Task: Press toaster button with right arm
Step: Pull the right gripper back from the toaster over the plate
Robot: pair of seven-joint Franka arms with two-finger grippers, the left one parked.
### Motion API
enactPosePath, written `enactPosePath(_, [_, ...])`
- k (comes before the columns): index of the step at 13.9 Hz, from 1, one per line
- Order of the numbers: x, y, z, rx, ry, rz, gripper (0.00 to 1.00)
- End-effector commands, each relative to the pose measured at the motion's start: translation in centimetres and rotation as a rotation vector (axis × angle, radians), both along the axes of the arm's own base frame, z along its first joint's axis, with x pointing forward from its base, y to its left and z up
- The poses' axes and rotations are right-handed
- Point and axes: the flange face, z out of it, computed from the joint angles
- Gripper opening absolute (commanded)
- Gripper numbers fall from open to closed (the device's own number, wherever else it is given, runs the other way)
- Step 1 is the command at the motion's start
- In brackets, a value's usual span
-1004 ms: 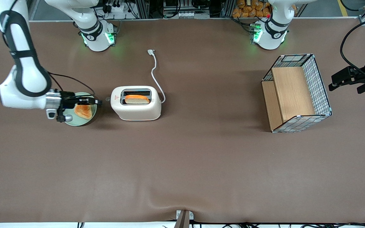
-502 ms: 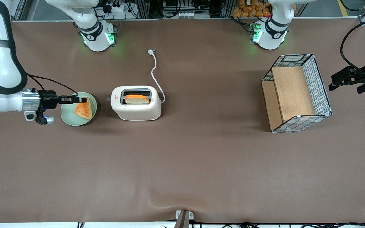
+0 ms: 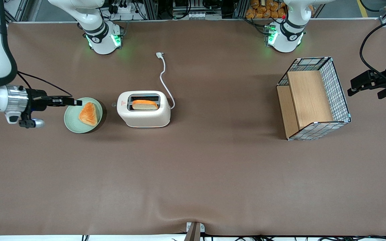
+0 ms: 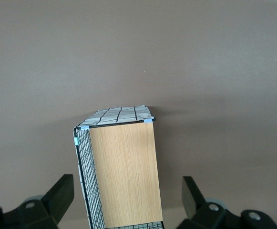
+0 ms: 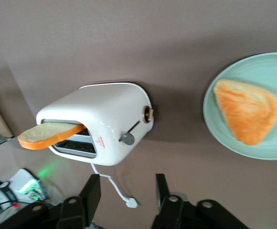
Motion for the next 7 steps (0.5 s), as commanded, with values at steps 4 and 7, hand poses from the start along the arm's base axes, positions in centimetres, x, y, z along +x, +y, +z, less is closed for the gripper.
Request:
enactPosePath(4, [-0.9, 0.1, 8.0, -0.177, -0.087, 0.036, 0.74])
enactPosePath(7, [-1.5, -0.2, 10.9, -0.258, -0.142, 0.051, 1.00])
